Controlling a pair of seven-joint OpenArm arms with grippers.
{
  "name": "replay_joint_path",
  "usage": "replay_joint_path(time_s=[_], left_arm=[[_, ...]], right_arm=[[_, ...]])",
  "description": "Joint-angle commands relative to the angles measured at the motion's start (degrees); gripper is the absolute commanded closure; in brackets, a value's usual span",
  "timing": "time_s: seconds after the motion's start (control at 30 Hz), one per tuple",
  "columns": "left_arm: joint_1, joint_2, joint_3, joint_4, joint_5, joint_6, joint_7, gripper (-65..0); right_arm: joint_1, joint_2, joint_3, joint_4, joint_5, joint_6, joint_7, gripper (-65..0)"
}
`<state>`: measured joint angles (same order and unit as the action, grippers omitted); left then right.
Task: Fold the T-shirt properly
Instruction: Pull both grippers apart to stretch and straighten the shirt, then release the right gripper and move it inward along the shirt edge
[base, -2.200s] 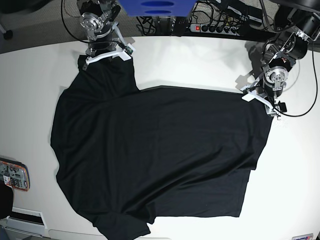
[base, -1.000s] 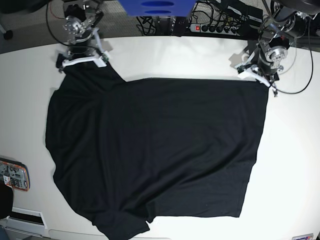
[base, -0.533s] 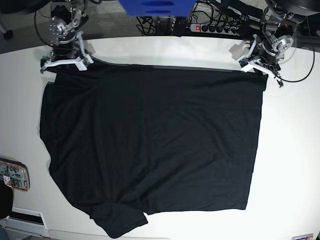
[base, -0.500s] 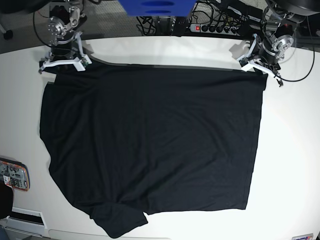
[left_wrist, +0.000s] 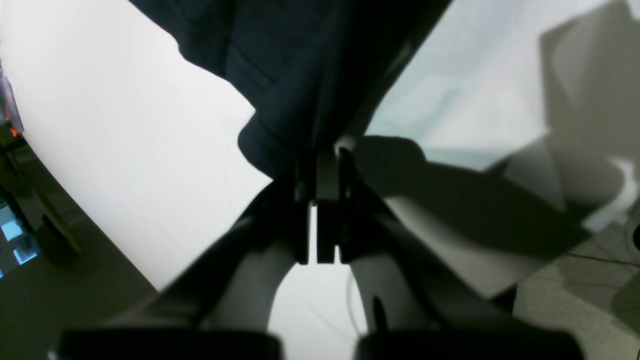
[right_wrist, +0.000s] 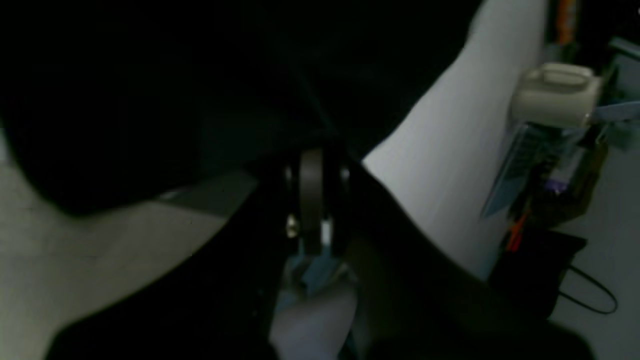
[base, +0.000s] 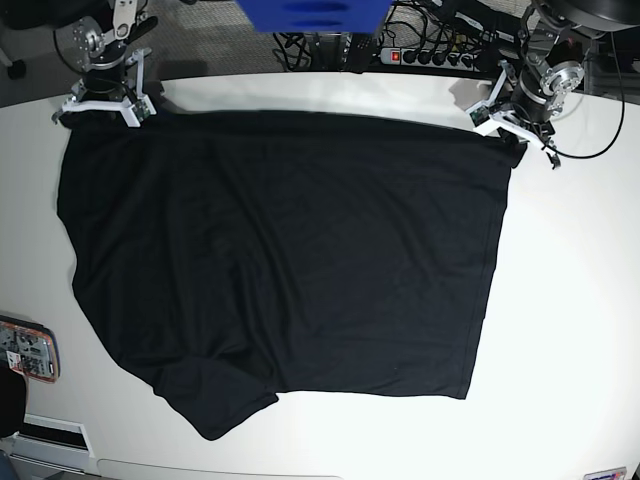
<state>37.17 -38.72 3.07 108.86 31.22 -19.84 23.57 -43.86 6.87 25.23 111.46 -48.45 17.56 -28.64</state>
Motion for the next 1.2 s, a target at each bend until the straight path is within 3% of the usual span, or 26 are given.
replay_joint_path(time_s=[0.0, 0.3, 0.43, 0.6, 0.7, 0.97, 1.17], left_arm=[[-0.90, -0.71, -0.65, 0.99, 0.56, 0.98, 0.65, 0.0], [-5.04, 0.61, -0.48, 1.08, 0.65, 0.98, 0.65, 0.0], [-8.82, 2.81, -0.65, 1.08, 0.65, 0.98, 0.65, 0.0], [-13.83, 5.62, -0.48, -0.51, 1.09, 0.98, 0.65, 0.0], [-15.67, 6.76, -0.21, -0.59, 1.09, 0.98, 0.65, 0.0], [-22.09, 7.38, 2.78, -13.08, 1.09, 0.98, 0.65, 0.0], [-22.27, 7.55, 4.36, -13.43, 1.09, 0.98, 0.65, 0.0]], right_arm=[[0.91, 0.55, 0.48, 0.76, -0.92, -1.17, -0.15, 0.0], [7.77, 0.55, 0.39, 0.76, -1.00, -0.81, -0.24, 0.0], [10.23, 0.55, 0.39, 0.67, -1.18, -0.64, -0.24, 0.0], [14.01, 0.55, 0.39, 0.67, -1.27, 3.93, -0.50, 0.0], [16.12, 0.55, 0.22, 0.58, -1.27, 4.20, -0.50, 0.0], [22.80, 0.73, -7.52, 0.23, -1.36, 4.28, -3.31, 0.0], [26.76, 4.77, -14.73, -0.21, -1.36, 4.28, -9.47, 0.0]])
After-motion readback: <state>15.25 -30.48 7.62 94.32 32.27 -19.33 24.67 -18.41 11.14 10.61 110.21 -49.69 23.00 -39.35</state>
